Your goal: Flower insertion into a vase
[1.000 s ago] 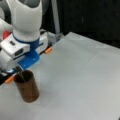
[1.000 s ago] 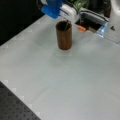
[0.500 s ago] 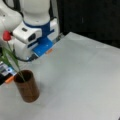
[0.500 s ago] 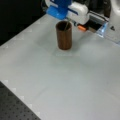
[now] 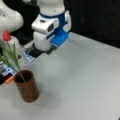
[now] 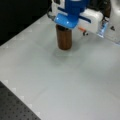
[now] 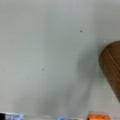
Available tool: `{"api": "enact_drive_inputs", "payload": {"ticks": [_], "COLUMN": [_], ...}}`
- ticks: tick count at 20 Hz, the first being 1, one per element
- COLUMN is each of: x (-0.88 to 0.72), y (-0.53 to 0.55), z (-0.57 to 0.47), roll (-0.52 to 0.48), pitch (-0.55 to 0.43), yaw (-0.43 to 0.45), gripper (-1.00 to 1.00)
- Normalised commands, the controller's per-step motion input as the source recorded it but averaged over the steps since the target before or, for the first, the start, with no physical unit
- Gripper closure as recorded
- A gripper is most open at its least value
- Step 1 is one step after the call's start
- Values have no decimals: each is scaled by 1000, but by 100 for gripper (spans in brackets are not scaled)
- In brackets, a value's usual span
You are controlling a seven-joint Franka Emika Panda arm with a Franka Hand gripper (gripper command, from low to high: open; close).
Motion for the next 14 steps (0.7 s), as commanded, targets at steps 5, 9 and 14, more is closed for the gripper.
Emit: {"api": "enact_drive_inputs", "payload": {"ticks": [5, 9, 14], "x": [185, 141, 165], "y": [189, 44, -73], "z": [12, 35, 6], "roll": [103, 186, 113], "pitch": [-53, -11, 89], "yaw": [-189, -61, 9], "gripper": [-100, -100, -100]}}
